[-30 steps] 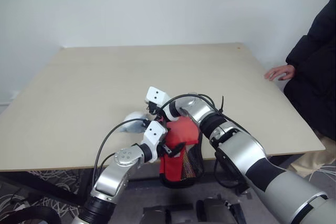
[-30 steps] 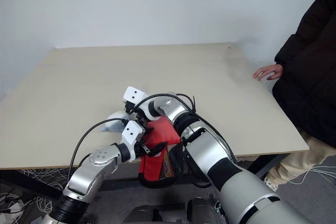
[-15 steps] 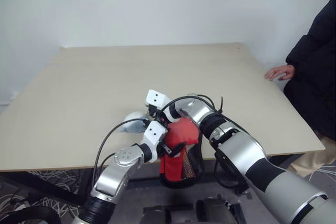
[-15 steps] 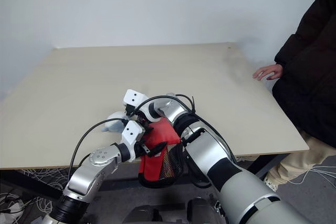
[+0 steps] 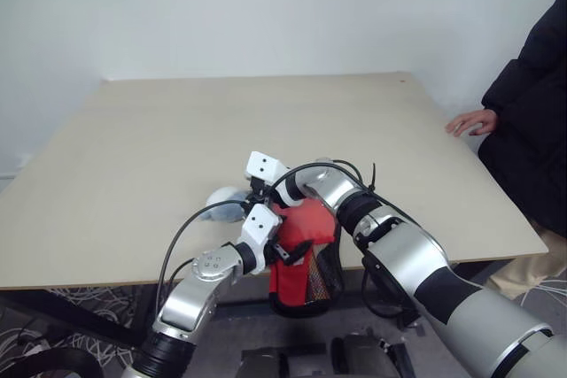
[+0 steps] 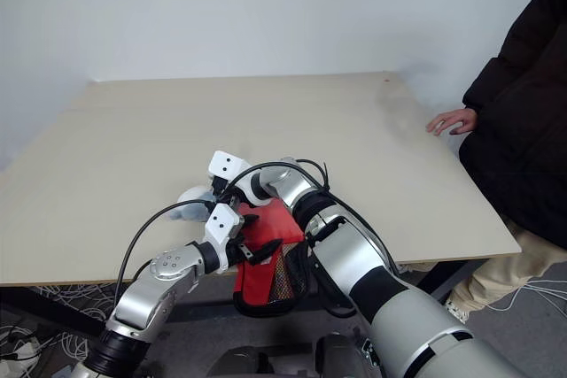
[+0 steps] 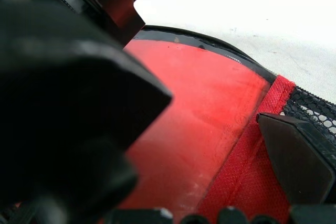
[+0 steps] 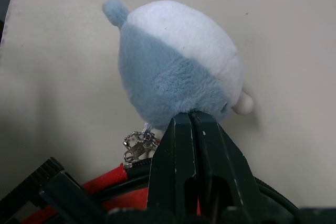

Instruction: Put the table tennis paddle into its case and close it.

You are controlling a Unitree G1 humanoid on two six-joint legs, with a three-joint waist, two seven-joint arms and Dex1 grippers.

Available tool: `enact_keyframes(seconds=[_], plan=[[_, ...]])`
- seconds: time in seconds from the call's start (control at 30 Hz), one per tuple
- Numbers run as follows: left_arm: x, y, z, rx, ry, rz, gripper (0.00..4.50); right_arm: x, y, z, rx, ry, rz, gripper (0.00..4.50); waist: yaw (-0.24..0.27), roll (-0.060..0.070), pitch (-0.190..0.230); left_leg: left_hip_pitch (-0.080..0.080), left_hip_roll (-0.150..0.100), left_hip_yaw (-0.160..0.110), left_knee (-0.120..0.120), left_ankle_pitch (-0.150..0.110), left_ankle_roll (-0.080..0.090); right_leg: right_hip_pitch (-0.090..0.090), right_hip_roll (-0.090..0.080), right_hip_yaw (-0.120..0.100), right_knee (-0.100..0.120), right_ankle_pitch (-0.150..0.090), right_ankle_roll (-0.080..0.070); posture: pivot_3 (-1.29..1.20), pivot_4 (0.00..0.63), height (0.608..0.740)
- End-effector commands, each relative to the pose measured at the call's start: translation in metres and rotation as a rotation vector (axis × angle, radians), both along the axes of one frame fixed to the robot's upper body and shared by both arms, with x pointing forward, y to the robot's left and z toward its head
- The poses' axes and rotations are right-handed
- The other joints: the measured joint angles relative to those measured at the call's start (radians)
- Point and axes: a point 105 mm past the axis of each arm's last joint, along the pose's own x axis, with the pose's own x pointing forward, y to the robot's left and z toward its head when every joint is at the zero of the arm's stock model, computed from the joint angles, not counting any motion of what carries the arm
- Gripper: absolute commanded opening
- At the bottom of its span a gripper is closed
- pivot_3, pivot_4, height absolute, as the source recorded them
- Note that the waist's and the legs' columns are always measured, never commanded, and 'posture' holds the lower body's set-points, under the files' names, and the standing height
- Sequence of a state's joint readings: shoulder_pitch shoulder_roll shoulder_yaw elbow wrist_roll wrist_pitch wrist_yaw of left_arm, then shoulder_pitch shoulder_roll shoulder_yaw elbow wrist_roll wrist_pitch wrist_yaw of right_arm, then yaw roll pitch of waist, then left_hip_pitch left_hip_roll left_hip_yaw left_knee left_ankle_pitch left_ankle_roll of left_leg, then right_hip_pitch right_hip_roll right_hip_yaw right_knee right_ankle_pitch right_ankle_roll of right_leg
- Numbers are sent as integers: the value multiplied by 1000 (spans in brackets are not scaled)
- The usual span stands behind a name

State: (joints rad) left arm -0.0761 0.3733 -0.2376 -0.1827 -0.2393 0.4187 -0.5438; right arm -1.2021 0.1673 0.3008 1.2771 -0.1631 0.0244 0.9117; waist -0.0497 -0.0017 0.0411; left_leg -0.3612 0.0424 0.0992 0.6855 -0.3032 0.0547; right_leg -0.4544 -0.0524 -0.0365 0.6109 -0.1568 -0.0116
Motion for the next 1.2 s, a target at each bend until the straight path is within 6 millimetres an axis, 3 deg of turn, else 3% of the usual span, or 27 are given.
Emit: enact_keyframes(seconds=[0.03, 0.1, 0.23, 0.67, 1.2], plan=[[3, 3, 3, 6, -22, 12, 4500, -25, 39, 8, 55, -13, 96, 19, 0, 0, 0, 0, 0, 0, 0, 0, 0, 0, 0, 0, 0, 0, 0, 0, 0, 740], [3, 2, 3, 6, -21, 11, 4500, -24, 38, 7, 51, -22, 92, 19, 0, 0, 0, 0, 0, 0, 0, 0, 0, 0, 0, 0, 0, 0, 0, 0, 0, 740], [3, 1, 3, 6, -21, 6, 4500, -23, 35, 7, 35, -23, 98, 721, 0, 0, 0, 0, 0, 0, 0, 0, 0, 0, 0, 0, 0, 0, 0, 0, 0, 740], [1, 0, 1, 7, -17, -1, 4500, -25, 34, 11, 20, -16, 141, 4445, 1, 0, 0, 0, 0, 0, 1, 0, 0, 0, 0, 0, 1, 0, 0, 0, 0, 740], [-1, 1, -2, 12, -10, 1, 4500, -35, 58, 37, 168, 8, 160, 4479, 0, 0, -1, 0, 0, 0, 1, 0, 0, 0, 0, 0, 1, 0, 0, 0, 0, 740]])
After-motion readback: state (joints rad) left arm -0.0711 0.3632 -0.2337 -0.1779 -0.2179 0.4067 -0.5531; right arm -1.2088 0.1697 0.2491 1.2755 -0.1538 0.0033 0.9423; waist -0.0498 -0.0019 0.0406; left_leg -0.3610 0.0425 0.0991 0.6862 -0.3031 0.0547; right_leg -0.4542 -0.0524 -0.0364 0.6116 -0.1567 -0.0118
